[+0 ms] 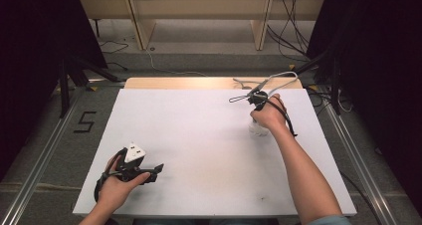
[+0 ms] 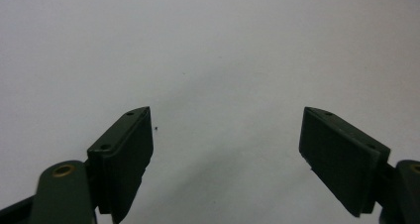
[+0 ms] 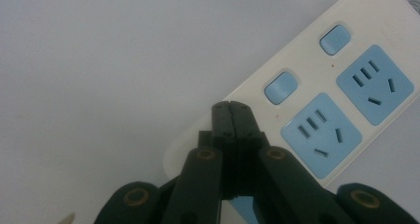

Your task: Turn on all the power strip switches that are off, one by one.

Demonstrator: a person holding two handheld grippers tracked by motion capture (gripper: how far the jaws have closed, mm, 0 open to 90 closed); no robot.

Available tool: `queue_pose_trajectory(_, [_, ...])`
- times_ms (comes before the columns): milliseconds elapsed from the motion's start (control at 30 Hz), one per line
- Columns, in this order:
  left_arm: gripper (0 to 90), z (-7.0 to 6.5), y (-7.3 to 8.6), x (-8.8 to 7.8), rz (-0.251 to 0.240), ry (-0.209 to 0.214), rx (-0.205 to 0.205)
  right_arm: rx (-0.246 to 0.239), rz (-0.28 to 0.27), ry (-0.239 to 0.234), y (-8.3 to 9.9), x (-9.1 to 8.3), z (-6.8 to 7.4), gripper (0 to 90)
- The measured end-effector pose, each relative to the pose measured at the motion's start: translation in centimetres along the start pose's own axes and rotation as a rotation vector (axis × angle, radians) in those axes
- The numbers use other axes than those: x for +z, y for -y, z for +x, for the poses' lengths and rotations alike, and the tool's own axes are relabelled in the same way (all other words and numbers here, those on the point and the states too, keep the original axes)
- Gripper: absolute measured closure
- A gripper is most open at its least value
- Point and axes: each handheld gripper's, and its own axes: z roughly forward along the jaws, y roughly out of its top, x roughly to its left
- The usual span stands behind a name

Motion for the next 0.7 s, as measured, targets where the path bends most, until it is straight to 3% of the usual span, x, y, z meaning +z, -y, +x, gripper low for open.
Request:
queue_pose_trajectory(300, [21.0,0.1,0.0,0.0,0.000,0.001,-0.002,-0.008,-0.022,-0.010,0.3,0.0,-0.2,90.0])
queue_pose_trajectory(700, [21.0,0.0,0.0,0.1,0.001,0.001,-0.002,0.057,-0.110,-0.044,1.6,-0.5,-1.3,90.0])
